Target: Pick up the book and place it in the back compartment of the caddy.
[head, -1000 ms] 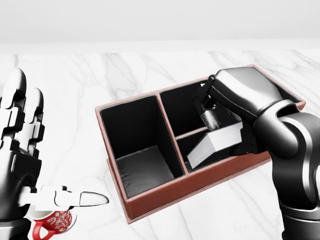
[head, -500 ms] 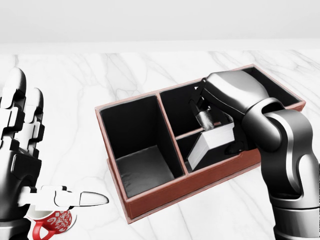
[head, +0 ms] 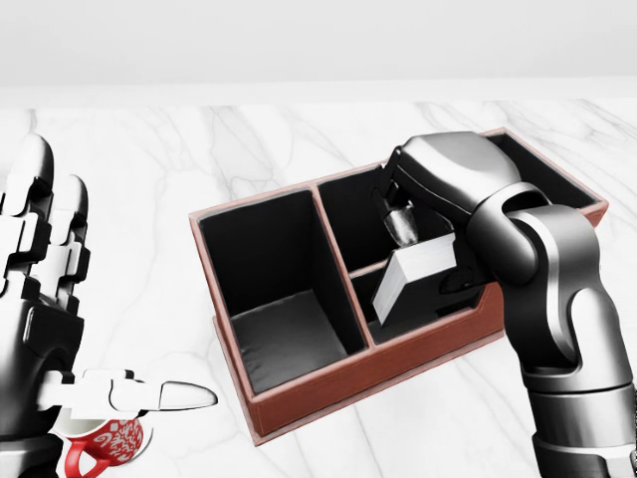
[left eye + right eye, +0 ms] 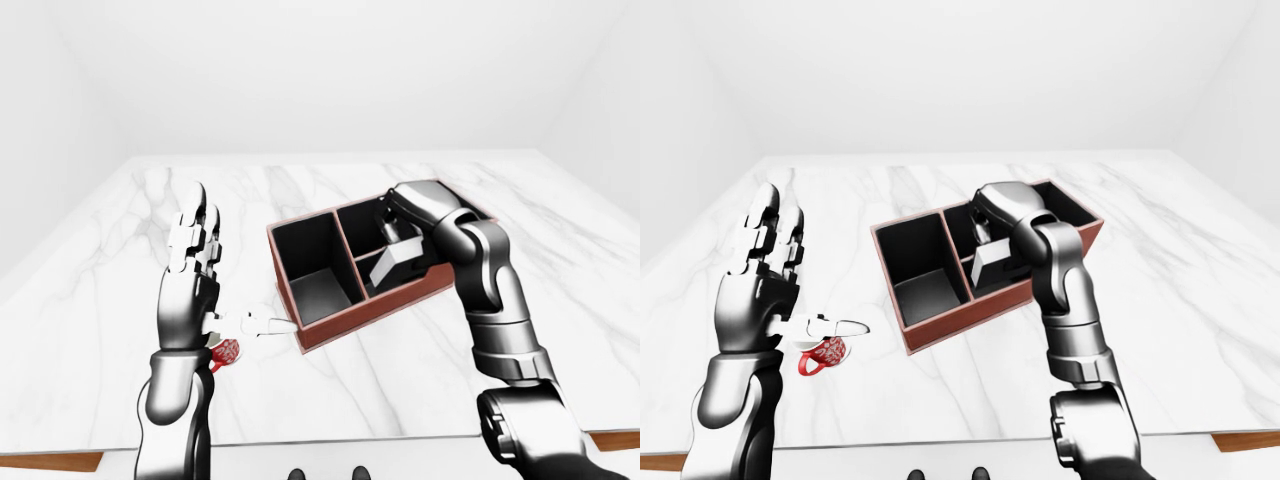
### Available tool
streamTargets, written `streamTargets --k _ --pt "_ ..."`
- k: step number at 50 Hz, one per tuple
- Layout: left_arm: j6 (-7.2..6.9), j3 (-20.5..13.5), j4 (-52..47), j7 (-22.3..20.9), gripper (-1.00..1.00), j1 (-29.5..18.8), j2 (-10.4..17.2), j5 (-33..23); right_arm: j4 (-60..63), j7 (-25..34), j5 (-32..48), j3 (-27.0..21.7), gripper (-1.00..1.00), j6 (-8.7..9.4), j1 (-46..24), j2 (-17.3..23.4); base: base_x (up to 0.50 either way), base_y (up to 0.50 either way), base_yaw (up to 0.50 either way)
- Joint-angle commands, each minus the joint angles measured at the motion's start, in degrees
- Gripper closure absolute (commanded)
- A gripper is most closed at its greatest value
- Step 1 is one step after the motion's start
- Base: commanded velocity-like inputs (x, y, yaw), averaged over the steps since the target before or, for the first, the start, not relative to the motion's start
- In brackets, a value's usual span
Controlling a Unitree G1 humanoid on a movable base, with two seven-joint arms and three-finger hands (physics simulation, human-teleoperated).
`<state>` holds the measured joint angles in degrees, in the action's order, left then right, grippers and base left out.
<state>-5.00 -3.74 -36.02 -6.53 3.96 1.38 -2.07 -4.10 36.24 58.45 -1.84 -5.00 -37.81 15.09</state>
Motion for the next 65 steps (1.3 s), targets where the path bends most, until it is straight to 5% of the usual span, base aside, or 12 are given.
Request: streamTargets --k 1,65 --pt "0.0 0.0 -0.1 0.0 -1.0 0.0 0.0 0.0 -3.3 -3.6 2.0 0.0 1.0 0.0 -2.5 -0.2 0.0 0.0 0.0" --pt "0.0 0.3 0.2 0.1 -1.0 0.0 0.0 -0.1 -20.6 -16.8 8.4 2.5 1.0 0.0 -6.2 -2.0 0.0 0.0 0.0"
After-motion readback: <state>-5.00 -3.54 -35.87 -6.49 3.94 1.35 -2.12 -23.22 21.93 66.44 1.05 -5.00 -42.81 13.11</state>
